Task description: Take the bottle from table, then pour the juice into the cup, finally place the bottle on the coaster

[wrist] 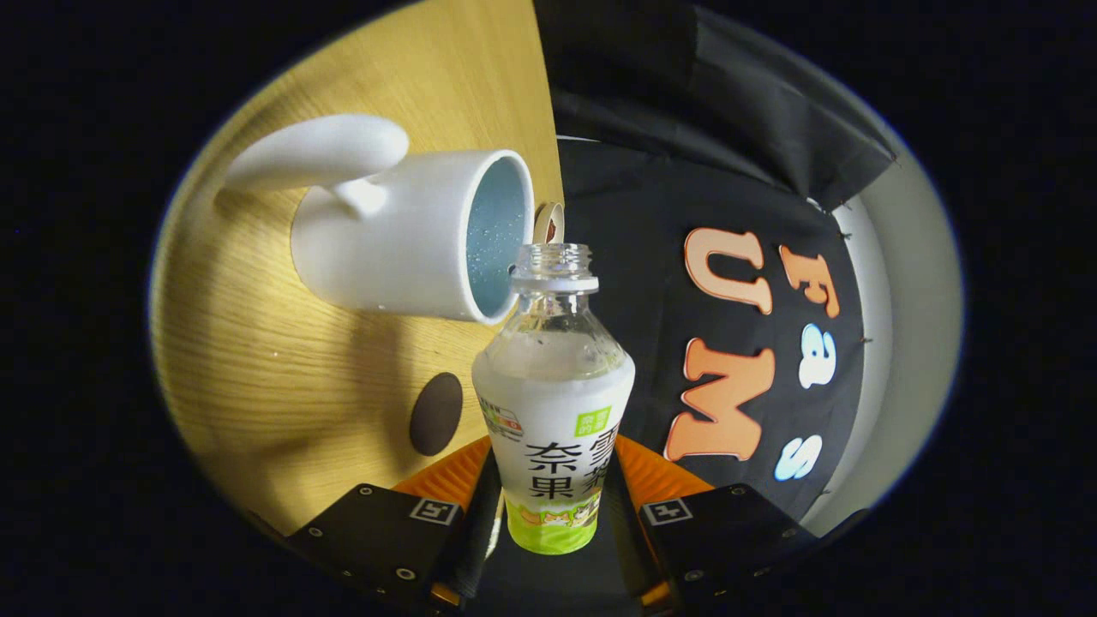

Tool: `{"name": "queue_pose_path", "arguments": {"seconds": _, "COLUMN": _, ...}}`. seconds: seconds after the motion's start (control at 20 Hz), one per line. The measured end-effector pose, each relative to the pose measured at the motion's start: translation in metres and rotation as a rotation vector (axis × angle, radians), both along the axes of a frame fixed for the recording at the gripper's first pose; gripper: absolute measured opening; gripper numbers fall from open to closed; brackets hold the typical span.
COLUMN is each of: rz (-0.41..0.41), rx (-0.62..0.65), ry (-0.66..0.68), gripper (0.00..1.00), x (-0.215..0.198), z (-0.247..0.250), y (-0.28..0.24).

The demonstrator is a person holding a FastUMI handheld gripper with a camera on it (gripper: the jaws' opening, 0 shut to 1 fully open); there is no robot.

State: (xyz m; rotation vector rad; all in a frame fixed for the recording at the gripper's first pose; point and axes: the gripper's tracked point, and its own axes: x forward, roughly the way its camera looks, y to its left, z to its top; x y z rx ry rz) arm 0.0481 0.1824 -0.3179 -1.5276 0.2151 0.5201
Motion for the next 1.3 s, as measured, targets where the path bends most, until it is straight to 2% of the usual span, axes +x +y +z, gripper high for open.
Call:
{"name": "queue_pose_path", "arguments": {"seconds": 0.15, "rz": -0.088, "rx": 0.129, "ry": 0.082, "gripper": 0.63, "x": -0.007, "z": -0.009, "y": -0.008}}
{"name": "queue_pose_path", "arguments": {"seconds": 0.45, "rz": -0.289, "rx": 0.389, "ry": 0.114, "gripper": 0.63, "x": 0.015, "z": -0.004, "y": -0.033}}
{"name": "queue_pose_path", "arguments": {"seconds": 0.65, "rz": -0.456, "rx": 0.654, "ry": 0.124, "gripper": 0.64, "x": 0.036, "z": -0.001, "y": -0.053}}
{"name": "queue_pose_path", "arguments": {"seconds": 0.9, "rz": -0.560, "rx": 0.916, "ry": 0.143, "gripper": 0.64, "x": 0.063, "z": 0.005, "y": -0.056}}
{"name": "queue_pose_path", "arguments": {"seconds": 1.3, "rz": -0.644, "rx": 1.220, "ry": 0.238, "gripper": 0.63, "x": 0.093, "z": -0.002, "y": -0.036}}
